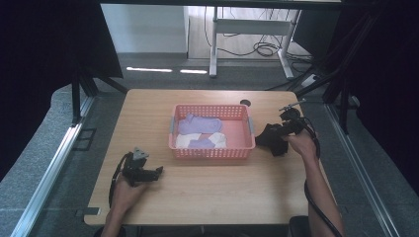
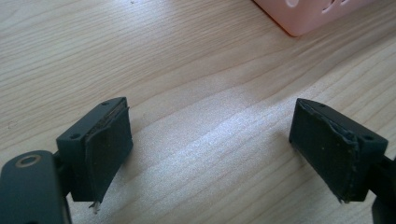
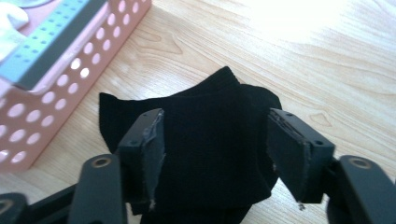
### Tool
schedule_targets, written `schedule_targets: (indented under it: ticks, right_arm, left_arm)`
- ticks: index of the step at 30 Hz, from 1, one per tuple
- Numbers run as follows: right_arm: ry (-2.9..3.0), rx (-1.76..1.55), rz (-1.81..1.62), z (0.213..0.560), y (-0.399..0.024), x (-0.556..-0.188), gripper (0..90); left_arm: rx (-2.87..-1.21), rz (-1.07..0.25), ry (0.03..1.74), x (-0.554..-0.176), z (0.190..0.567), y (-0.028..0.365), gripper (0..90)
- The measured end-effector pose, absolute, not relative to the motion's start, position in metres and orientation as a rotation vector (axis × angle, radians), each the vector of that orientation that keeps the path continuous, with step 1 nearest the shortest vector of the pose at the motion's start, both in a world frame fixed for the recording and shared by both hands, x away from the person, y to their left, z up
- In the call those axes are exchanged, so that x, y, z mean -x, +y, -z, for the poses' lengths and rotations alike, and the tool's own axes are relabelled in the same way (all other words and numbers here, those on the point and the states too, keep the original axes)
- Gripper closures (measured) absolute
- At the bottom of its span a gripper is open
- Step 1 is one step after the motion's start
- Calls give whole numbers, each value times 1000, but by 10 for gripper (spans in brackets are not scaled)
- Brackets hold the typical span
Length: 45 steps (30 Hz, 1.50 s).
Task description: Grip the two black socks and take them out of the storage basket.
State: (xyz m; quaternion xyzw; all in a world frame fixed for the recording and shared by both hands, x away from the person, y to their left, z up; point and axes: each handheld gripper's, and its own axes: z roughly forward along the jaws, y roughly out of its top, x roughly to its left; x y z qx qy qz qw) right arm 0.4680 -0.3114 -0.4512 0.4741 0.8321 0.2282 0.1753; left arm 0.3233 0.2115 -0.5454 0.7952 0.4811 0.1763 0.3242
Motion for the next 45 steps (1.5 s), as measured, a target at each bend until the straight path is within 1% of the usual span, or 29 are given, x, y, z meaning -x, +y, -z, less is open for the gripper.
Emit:
schedule_targets:
  ticks: [21,30,39,45]
  right_arm:
    - [2420,-1271,-704,424,-299,-439,188]
    - [2451,-1194,-692,422,-290,-420,148]
    - [2474,-1124,-715,417,-278,-399,139]
    - [2507,-1084,-739,421,-267,-387,136]
  left_arm:
    - [-2087,-464,1262,-323,545,212,129]
    - [-2087,-464,1262,-323,545,211,130]
    - [-2088,-464,1262,-323,545,212,130]
    - [-2088,-464,1262,-323,545,212,130]
